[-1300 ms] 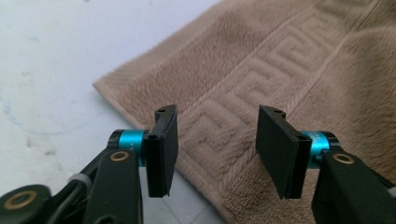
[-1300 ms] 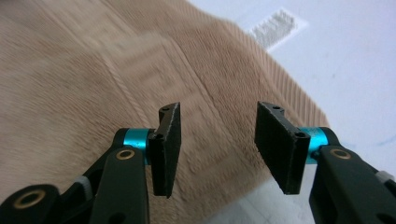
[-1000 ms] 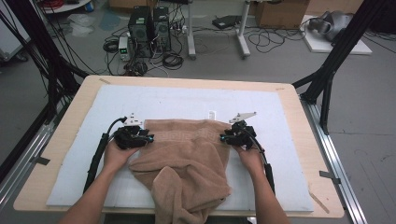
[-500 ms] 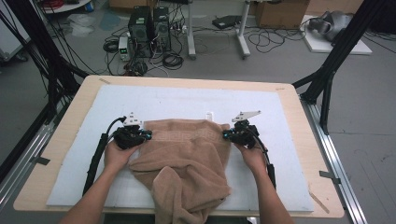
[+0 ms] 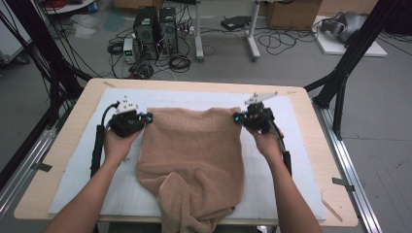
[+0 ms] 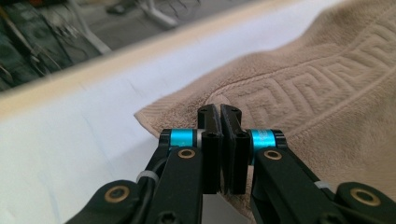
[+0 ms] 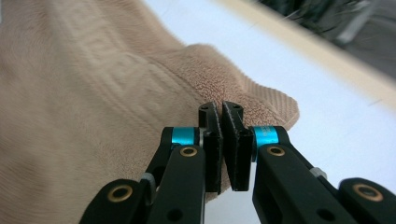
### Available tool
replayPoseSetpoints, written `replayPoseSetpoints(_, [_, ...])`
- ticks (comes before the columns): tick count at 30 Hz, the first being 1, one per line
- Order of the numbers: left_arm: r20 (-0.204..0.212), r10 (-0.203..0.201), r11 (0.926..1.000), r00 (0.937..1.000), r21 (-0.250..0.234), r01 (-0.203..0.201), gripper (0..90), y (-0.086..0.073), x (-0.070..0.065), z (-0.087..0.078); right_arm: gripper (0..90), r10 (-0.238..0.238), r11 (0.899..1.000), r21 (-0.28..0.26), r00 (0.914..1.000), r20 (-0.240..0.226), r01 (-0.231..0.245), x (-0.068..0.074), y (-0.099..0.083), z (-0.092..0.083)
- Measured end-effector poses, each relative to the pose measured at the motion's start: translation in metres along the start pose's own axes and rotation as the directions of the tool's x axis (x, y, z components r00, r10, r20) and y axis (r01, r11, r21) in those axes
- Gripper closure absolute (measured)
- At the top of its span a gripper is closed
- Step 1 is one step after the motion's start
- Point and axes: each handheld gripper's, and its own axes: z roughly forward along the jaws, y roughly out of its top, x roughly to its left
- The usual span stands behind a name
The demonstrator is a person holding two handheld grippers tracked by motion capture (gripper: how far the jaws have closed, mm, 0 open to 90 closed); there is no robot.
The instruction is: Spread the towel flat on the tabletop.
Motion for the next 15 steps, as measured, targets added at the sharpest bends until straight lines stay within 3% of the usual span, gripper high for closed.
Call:
replayPoseSetpoints(2, [-0.035,-0.013,0.9999,0.9993,-0.003,0.013,86.1,0.023,0.011,0.010,81.4,0.038,0.999,-0.026,0.9976,0.058,-0.037,-0.015,0.021,-0.001])
replayPoseSetpoints(3, [-0.071,-0.029,0.9995,0.9970,-0.012,0.028,82.1,0.029,0.013,0.015,66.8,0.062,0.998,-0.039,0.9930,0.101,-0.058,-0.021,0.028,0.000])
replayPoseSetpoints(4, [-0.064,-0.069,0.9973,0.9956,-0.030,0.067,73.0,0.031,0.015,0.018,59.7,0.097,0.995,-0.027,0.9877,0.123,-0.094,-0.027,0.033,0.004])
replayPoseSetpoints(5, [-0.034,-0.093,0.9954,0.9950,-0.026,0.093,67.7,0.029,0.016,0.021,59.1,0.131,0.991,-0.025,0.9865,0.098,-0.129,-0.031,0.032,0.007])
replayPoseSetpoints(6, [-0.019,-0.088,0.9961,0.9959,0.000,0.088,67.2,0.026,0.016,0.023,58.7,0.139,0.990,-0.017,0.9871,0.080,-0.138,-0.032,0.030,0.011])
replayPoseSetpoints(9, [0.026,-0.032,0.9982,0.9991,0.052,0.031,62.4,0.007,0.009,0.024,57.8,0.093,0.995,0.015,0.9950,0.036,-0.094,-0.024,0.017,0.017])
replayPoseSetpoints(11, [0.060,-0.049,0.9971,0.9970,0.060,0.046,62.4,-0.007,0.006,0.022,57.7,0.097,0.995,0.000,0.9952,0.016,-0.097,-0.018,0.005,0.017])
replayPoseSetpoints(14, [0.091,-0.037,0.9971,0.9952,0.069,0.030,61.6,-0.023,-0.004,0.016,55.2,0.102,0.994,0.035,0.9945,-0.027,-0.101,-0.009,-0.008,0.016])
replayPoseSetpoints(15, [0.108,-0.034,0.9963,0.9936,0.083,0.025,61.3,-0.026,-0.006,0.014,55.5,0.081,0.997,0.023,0.9964,-0.024,-0.080,-0.003,-0.012,0.014])
